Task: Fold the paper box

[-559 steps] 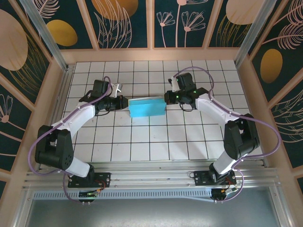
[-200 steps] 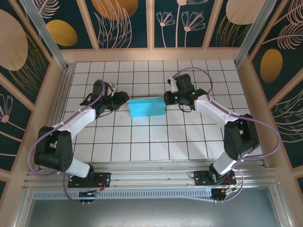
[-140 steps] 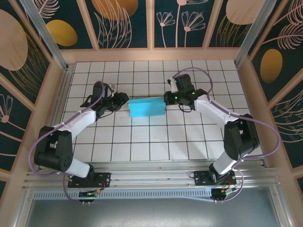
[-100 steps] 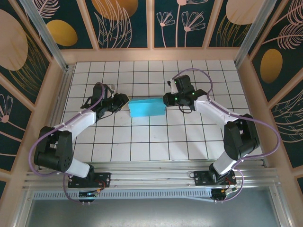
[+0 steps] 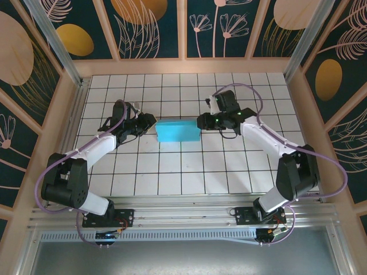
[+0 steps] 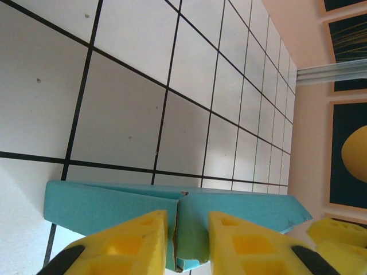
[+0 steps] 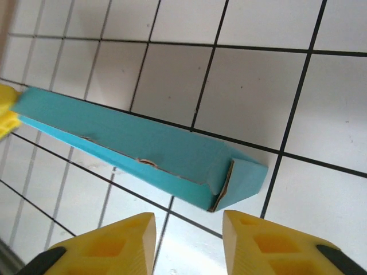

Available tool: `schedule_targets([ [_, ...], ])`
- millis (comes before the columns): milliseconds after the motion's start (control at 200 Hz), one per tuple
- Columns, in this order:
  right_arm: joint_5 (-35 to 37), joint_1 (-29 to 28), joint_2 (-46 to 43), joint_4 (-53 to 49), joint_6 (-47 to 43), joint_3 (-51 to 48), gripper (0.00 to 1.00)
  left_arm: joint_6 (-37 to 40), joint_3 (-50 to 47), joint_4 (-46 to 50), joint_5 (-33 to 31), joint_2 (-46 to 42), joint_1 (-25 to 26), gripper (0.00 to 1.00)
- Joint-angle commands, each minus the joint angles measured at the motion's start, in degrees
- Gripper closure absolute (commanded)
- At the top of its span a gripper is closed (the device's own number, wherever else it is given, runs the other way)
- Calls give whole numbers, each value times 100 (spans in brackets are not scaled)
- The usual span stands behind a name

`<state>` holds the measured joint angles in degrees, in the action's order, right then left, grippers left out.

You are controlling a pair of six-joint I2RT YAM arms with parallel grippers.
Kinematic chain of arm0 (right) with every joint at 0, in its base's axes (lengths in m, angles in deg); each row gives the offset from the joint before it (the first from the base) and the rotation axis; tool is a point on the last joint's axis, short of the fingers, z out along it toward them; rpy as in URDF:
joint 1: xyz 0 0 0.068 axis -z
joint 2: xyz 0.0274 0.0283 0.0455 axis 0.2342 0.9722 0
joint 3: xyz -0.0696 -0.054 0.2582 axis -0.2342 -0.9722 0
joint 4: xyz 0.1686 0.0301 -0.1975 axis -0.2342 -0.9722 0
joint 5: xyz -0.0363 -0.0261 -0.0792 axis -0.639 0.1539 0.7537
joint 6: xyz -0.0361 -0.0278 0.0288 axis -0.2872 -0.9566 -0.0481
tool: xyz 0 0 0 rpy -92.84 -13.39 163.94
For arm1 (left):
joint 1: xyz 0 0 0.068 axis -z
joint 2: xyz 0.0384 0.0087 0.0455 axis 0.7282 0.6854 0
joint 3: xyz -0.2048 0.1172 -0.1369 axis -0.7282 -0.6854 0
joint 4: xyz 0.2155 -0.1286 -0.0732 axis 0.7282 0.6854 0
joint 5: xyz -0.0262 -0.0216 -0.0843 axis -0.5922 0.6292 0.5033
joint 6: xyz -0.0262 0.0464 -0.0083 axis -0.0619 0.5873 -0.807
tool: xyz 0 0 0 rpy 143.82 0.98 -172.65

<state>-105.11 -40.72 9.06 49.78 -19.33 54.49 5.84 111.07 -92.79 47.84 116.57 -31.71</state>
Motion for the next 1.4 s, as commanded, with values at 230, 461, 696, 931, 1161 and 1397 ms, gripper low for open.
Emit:
schedule_targets([
  [230,-1289,579,-571,1101,1542,-464,38,56,0,598,-232,17,35,77],
  [461,-1318,601,65,1699,2191,-387,25,94,-23,644,-255,-24,35,77],
  [696,-1271,615,401,2021,2571,-589,33,85,-32,654,-290,-64,35,78],
  [931,-1063,614,334,2175,2642,-1195,50,86,-32,637,-277,-46,30,78],
  [1161,-920,600,502,2606,2744,-1679,66,66,-33,623,-264,-42,33,78],
  [1397,-805,614,484,2432,2664,-1659,65,200,-13,724,-461,-252,33,71],
])
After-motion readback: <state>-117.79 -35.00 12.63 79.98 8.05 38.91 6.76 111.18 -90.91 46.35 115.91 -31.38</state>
